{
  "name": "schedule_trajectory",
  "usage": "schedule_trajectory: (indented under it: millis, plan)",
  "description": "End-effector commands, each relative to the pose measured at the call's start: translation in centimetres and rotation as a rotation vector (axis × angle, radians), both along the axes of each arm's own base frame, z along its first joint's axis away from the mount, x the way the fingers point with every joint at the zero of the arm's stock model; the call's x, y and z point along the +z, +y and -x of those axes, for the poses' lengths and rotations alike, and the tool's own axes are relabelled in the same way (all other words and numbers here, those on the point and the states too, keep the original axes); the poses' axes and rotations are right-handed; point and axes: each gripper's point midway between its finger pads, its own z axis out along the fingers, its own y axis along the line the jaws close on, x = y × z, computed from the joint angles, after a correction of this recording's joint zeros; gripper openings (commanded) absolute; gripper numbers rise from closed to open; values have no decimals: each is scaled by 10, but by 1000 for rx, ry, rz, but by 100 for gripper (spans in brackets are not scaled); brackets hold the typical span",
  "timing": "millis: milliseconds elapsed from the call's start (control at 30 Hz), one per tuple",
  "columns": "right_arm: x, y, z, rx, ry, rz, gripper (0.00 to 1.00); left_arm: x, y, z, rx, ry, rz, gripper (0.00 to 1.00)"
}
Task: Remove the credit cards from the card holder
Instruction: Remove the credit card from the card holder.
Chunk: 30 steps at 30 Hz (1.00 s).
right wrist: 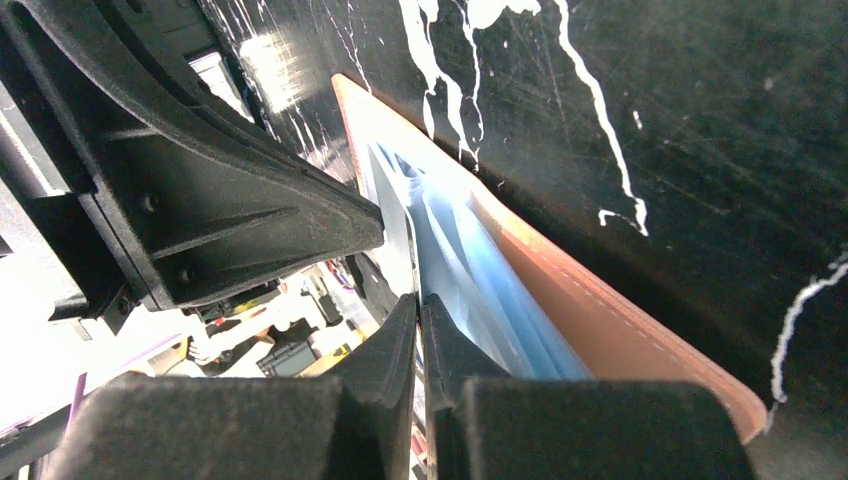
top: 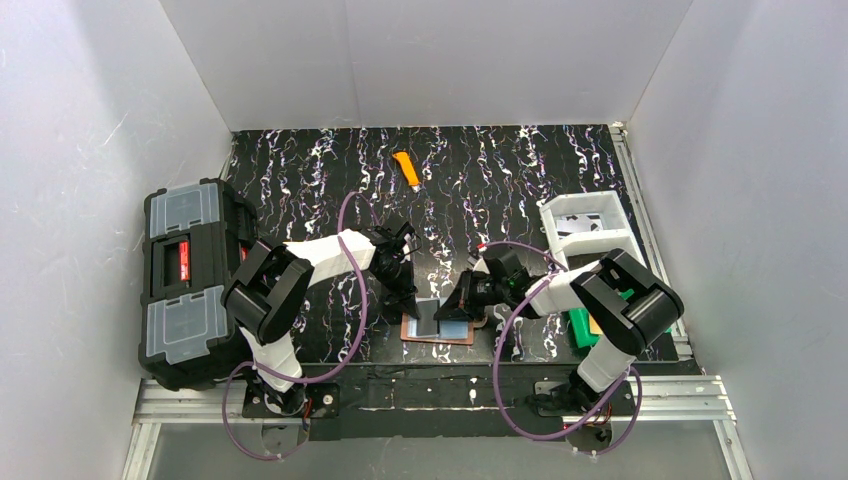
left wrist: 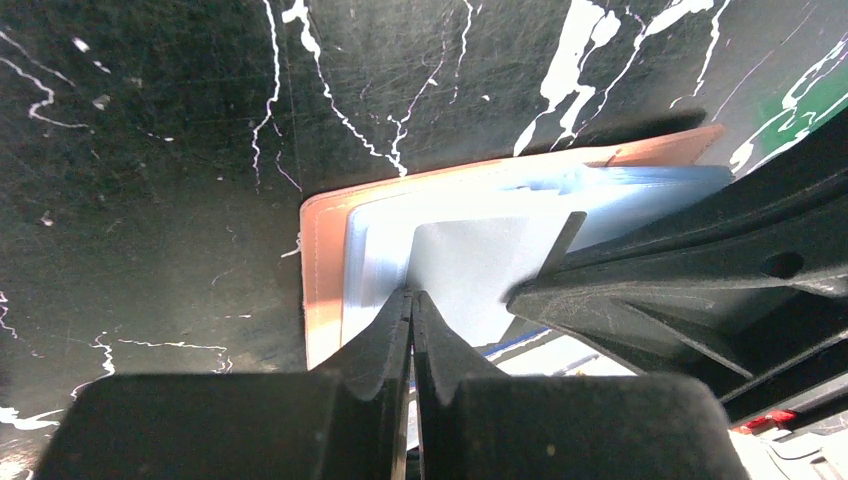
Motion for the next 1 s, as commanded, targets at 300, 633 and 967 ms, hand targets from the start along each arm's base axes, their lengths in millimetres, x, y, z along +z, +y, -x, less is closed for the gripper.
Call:
schedule_trajectory:
  millis: [300, 633, 967]
  plan:
    - [-6, -13, -9, -56, -46, -20, 10, -35, 40, 11, 18, 23, -207, 0]
    - [-12, -18, -8, -78, -34, -36, 12, -38, 45, 14, 24, 34, -227, 0]
    - [-6, -11, -9, -55, -26, -93, 32, -39, 43, 13, 26, 37, -225, 0]
